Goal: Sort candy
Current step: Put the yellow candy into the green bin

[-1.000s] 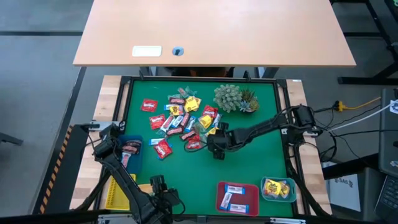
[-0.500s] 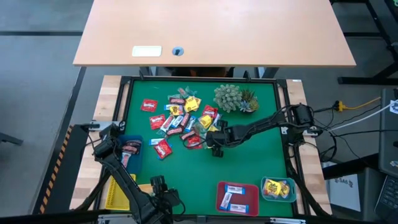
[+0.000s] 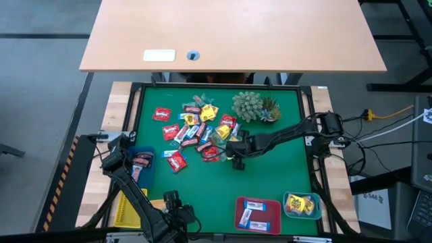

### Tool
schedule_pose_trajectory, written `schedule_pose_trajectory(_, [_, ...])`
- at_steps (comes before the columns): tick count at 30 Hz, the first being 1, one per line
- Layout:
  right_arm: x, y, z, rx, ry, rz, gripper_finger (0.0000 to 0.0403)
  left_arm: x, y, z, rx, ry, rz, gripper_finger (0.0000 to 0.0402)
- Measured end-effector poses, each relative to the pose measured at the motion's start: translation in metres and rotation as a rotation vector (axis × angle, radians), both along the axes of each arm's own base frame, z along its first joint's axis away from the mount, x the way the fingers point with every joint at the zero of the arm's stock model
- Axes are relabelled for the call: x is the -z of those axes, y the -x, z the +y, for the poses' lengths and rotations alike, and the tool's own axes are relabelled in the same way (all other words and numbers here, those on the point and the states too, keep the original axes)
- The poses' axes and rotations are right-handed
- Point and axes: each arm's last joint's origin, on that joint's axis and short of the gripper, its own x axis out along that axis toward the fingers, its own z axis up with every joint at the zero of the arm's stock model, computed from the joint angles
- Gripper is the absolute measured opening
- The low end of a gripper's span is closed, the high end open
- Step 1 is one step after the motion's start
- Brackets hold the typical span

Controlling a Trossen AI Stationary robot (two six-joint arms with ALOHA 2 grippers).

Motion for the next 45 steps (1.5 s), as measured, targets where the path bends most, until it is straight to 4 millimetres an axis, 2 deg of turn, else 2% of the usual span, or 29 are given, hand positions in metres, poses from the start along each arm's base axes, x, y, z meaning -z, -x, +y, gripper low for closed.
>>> schedule_pose_trajectory(10, [-0.036, 0.011, 0.003, -0.045, -0.124, -0.057, 0.0, 0.0, 0.0, 0.0, -0.001, 0.005, -0.004, 0.0195])
schedule_pose_trajectory(17, [-0.066, 0.026, 0.014, -0.119, -0.374, -0.08, 0.0, 0.0, -0.001, -0.001, -0.006, 0.01, -0.009, 0.0195])
schedule_pose_trajectory(24, [-0.101, 0.057, 0.058, -0.236, -0.548, -0.081, 0.0, -0.001, -0.006, -0.005, -0.008, 0.039, -0.085, 0.0195])
schedule_pose_trajectory(33, [-0.135, 0.123, 0.119, -0.232, -0.682, 0.004, 0.0, -0.003, -0.017, -0.008, -0.018, 0.022, -0.256, 0.0195])
schedule_pose_trajectory(40, [-0.137, 0.166, 0.157, -0.16, -0.745, 0.149, 0.0, -0.004, -0.027, -0.002, -0.045, 0.025, -0.298, 0.0195])
schedule_pose_trajectory(45, [-0.133, 0.195, 0.172, -0.07, -0.708, 0.248, 0.0, -0.005, -0.036, 0.004, -0.073, 0.028, -0.327, 0.0195])
